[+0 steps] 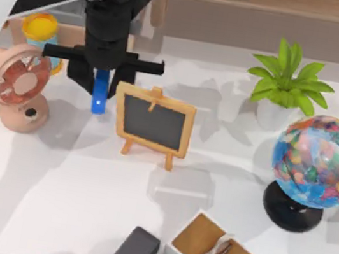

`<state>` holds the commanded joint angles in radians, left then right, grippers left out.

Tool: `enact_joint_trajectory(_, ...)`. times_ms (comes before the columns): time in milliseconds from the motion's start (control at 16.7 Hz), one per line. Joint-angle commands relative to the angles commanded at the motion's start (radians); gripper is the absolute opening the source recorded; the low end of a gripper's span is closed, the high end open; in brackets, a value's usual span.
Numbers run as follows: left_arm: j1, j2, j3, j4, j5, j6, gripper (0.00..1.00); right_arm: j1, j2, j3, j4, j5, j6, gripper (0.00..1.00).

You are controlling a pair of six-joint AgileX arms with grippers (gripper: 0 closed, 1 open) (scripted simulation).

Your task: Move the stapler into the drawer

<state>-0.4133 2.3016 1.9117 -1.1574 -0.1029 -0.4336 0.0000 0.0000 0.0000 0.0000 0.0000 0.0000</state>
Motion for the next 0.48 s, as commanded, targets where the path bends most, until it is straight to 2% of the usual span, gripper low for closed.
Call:
enact_joint_trajectory(240,0.064,-0.052,0.160,-0.134,-0.006,0.273,0.00,0.000,0.000,0.000,0.000,0.000,0.000,1.00)
enact_joint_trajectory(480,0.249,-0.077,0.305,-0.235,0.014,0.509,0.00,0.000,0.000,0.000,0.000,0.000,0.000,1.00)
